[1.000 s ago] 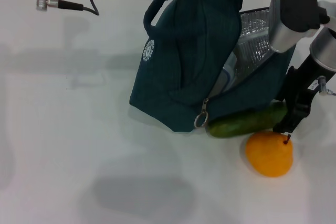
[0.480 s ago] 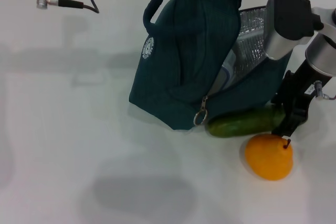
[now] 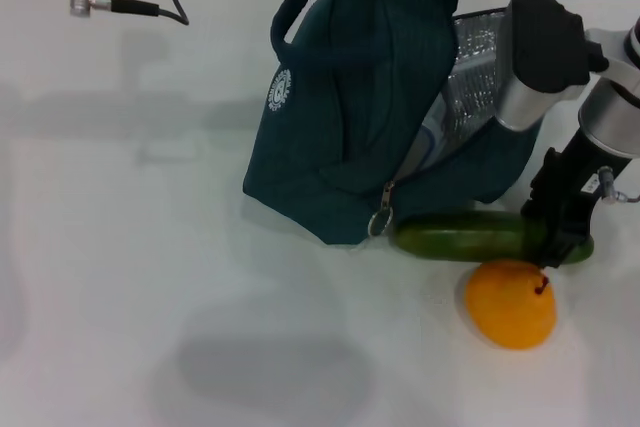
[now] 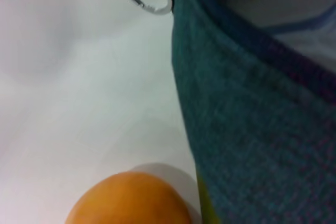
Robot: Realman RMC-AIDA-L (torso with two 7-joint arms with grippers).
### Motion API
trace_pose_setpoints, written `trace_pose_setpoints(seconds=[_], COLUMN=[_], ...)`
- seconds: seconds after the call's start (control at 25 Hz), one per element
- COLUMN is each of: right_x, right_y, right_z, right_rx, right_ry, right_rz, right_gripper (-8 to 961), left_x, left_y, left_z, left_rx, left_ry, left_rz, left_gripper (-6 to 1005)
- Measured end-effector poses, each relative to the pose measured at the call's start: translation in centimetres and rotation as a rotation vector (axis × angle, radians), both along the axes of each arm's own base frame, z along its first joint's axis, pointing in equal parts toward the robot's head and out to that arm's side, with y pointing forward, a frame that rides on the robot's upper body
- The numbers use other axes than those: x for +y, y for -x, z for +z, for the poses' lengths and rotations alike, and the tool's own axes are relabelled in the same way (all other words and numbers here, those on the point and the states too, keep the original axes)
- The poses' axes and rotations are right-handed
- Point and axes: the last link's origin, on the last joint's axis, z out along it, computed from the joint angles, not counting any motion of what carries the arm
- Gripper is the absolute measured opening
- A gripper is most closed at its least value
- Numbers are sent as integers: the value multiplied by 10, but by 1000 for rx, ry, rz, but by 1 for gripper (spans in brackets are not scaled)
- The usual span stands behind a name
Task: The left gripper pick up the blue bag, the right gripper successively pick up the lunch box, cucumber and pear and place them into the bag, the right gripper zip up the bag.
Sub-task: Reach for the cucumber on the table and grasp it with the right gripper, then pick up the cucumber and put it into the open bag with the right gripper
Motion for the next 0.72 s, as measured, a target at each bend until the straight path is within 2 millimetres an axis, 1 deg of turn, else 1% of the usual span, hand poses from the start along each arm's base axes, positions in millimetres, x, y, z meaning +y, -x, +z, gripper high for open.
trace_pose_setpoints(seconds=[0.08, 0.44, 0.64, 0.72], right_x=[-1, -6, -10, -15], right_y=[-1, -4, -5, -6], right_z=[0, 0, 3, 7], right_rx=[-6, -33, -43, -44], right_ry=[6, 34, 57, 81], right_rz=[-6, -17, -40, -75], right_gripper=[613, 615, 615, 615], left_x=[0, 2, 2, 2], left_y=[0, 0, 0, 1], left_z=[0, 7, 8, 8], left_rx=[0, -15, -16, -15], left_ry=[0, -14, -16, -18], left_rz=[0, -3, -1, 1], left_gripper=[49, 49, 49, 49])
